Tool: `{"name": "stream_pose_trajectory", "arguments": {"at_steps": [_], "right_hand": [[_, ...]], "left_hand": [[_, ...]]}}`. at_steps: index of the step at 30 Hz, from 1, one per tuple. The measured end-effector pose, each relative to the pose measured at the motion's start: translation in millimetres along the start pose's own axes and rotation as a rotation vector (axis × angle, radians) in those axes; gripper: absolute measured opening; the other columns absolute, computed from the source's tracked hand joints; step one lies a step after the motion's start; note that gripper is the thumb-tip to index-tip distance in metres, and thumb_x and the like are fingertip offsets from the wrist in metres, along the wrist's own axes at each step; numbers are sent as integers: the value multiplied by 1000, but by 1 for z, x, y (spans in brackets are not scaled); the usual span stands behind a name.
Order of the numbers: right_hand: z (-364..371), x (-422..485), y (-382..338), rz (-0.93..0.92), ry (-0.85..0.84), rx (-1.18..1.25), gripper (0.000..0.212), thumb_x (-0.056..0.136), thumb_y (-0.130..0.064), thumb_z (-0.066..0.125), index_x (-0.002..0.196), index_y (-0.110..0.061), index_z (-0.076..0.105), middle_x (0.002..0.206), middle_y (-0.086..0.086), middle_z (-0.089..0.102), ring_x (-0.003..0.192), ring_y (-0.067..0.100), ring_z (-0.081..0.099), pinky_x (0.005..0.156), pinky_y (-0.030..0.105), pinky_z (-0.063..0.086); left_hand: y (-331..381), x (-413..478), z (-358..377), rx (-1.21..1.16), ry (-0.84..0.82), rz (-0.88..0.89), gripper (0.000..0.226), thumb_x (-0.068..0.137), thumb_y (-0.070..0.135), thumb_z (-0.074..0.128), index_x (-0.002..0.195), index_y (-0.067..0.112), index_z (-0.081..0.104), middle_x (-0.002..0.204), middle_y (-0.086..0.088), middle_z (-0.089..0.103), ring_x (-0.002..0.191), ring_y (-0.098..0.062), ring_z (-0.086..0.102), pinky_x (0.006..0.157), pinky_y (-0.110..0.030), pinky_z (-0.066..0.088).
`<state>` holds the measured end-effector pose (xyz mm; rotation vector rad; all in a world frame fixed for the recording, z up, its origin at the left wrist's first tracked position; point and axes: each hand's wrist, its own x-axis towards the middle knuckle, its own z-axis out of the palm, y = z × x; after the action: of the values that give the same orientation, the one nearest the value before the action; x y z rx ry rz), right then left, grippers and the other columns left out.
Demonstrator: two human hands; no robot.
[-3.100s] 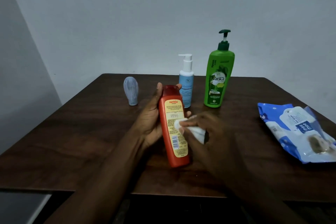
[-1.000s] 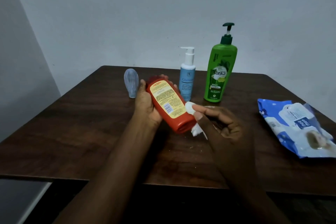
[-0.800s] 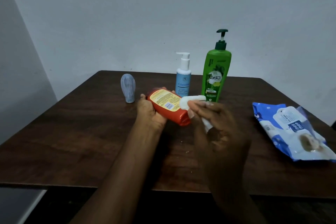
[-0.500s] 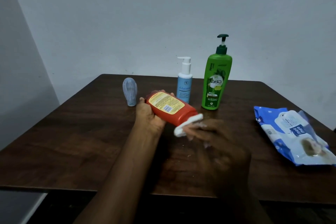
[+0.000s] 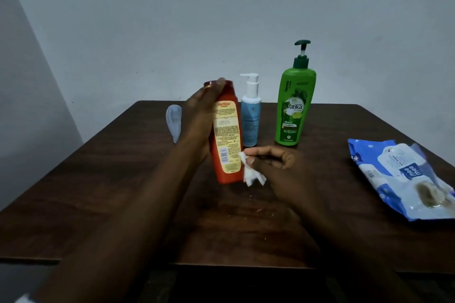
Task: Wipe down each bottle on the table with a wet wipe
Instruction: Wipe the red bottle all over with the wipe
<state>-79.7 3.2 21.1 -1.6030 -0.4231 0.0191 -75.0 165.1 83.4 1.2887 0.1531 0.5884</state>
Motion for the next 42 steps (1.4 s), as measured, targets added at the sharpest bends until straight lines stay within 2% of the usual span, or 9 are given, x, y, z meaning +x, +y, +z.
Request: {"name": "stream_pose_trajectory", "arguments": {"at_steps": [3, 6, 8, 11, 17, 20, 24, 30, 42], "right_hand": [[3, 19, -4, -13, -75, -78, 19, 81, -20, 80, 100, -20, 77, 90, -4, 79, 85, 8, 75, 82, 27, 60], [7, 40, -8, -64, -92, -194, 29, 81, -24, 80, 109, -20, 75, 94, -7, 78, 84, 2, 74, 82, 22, 59], [10, 53, -7, -95, -86, -254, 29, 83, -21, 80, 112, -18, 75, 95, -7, 77, 82, 1, 73, 80, 18, 58], [11, 65, 1, -101, -100, -307, 29, 86, -12, 75, 115, -15, 74, 96, -7, 76, 80, -3, 70, 77, 13, 56], [11, 60, 23, -108, -112, -362, 26, 87, -12, 75, 112, -19, 75, 96, -8, 77, 81, -4, 70, 71, 4, 51], [9, 59, 27, -125, -115, -393, 24, 86, -11, 76, 109, -19, 77, 92, -12, 75, 79, -12, 67, 69, 1, 46], [10, 56, 30, -176, -155, -460, 20, 86, -10, 75, 105, -19, 77, 86, -19, 70, 81, -16, 64, 69, -2, 42], [10, 58, 31, -202, -175, -508, 21, 87, -12, 75, 106, -21, 77, 88, -19, 71, 91, -10, 64, 71, -1, 42], [9, 59, 32, -227, -172, -533, 22, 87, -13, 75, 107, -22, 76, 96, -15, 74, 92, -8, 65, 74, 0, 45]], "left_hand": [[3, 18, -3, 146, -128, 98, 21, 91, 37, 69, 105, 21, 74, 86, 5, 78, 82, -12, 74, 74, -30, 60], [2, 39, -13, 232, -201, 179, 29, 92, 28, 70, 120, 21, 71, 105, 4, 77, 99, -12, 73, 81, -28, 59], [1, 50, -22, 342, -242, 229, 31, 92, 27, 69, 123, 22, 69, 109, 6, 76, 101, -7, 72, 84, -26, 57], [1, 66, -35, 466, -284, 237, 30, 93, 31, 67, 123, 28, 67, 115, 6, 74, 107, -8, 69, 96, -37, 55], [0, 89, -48, 503, -319, 216, 39, 98, 25, 60, 135, 17, 60, 122, 3, 70, 109, -7, 67, 87, -27, 57], [1, 97, -51, 502, -298, 224, 37, 99, 24, 59, 135, 17, 60, 115, 9, 70, 100, 2, 68, 75, -17, 54], [1, 106, -52, 497, -286, 232, 35, 99, 25, 58, 134, 19, 60, 111, 14, 69, 95, 7, 67, 71, -14, 53], [-1, 116, -51, 483, -291, 222, 33, 99, 25, 58, 132, 21, 61, 113, 12, 70, 100, 2, 67, 77, -19, 54], [-14, 123, -51, 448, -314, 192, 33, 99, 25, 59, 132, 22, 61, 117, 10, 69, 108, -4, 65, 86, -29, 54]]}}
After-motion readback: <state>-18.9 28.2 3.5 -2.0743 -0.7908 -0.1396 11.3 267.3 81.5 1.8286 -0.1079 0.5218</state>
